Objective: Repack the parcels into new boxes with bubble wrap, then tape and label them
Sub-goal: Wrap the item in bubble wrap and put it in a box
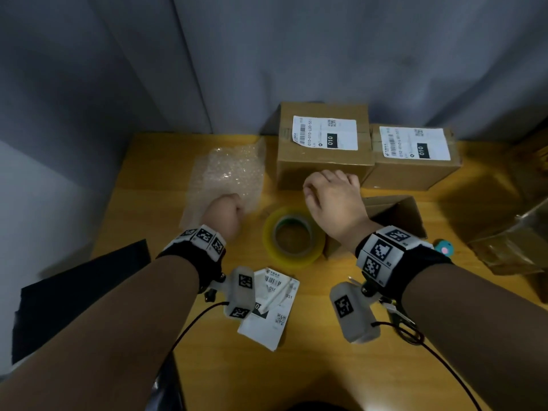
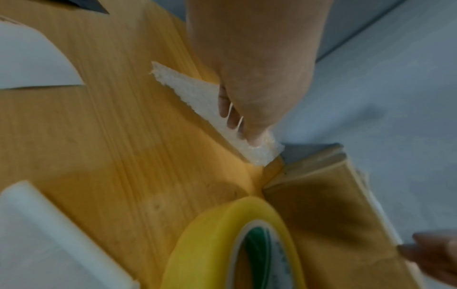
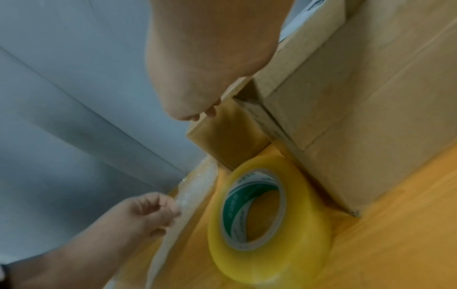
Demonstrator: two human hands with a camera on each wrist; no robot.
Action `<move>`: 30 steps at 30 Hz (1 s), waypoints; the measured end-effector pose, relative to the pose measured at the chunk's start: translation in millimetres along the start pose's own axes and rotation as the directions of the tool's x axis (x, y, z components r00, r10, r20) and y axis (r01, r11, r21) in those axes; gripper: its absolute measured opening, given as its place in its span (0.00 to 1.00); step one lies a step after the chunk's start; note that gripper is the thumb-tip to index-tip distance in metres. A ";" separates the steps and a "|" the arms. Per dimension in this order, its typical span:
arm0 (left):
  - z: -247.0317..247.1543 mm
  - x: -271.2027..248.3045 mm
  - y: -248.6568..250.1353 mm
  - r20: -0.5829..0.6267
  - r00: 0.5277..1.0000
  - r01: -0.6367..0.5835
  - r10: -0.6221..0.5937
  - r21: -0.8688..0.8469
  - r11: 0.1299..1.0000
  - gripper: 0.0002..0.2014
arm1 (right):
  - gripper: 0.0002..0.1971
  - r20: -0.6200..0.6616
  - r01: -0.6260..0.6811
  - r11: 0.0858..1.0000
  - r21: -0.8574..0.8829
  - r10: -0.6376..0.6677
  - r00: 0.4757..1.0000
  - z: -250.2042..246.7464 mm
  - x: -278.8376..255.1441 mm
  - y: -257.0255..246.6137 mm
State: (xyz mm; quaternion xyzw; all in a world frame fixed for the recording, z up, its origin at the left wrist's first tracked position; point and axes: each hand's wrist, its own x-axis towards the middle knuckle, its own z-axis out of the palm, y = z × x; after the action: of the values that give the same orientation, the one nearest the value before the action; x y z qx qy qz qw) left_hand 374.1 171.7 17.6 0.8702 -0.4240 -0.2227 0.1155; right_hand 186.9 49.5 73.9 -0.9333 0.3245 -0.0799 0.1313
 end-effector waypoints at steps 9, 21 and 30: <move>-70.3 -35.8 24.0 -0.370 0.928 -0.034 -0.049 -0.214 0.976 0.09 | 0.11 0.023 0.060 0.993 0.099 -0.063 0.998 -34.7 -13.9 -4.0; -94.7 -98.9 147.5 -0.212 0.968 -0.251 0.136 -0.760 0.600 0.05 | 0.26 0.080 -0.061 0.630 0.774 -0.002 0.997 -80.6 -38.6 -25.8; -79.5 -100.5 129.7 -0.113 0.983 0.066 -0.143 -0.510 0.858 0.46 | 0.10 0.175 -0.287 0.286 0.914 0.359 0.917 -107.3 -54.5 25.1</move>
State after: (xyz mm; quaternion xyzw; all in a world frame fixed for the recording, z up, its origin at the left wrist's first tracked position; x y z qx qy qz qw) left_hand 269.3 172.4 166.8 0.8455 -0.2934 -0.2672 0.3572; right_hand 104.7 43.9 165.2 -0.6062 0.4073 -0.2498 0.6358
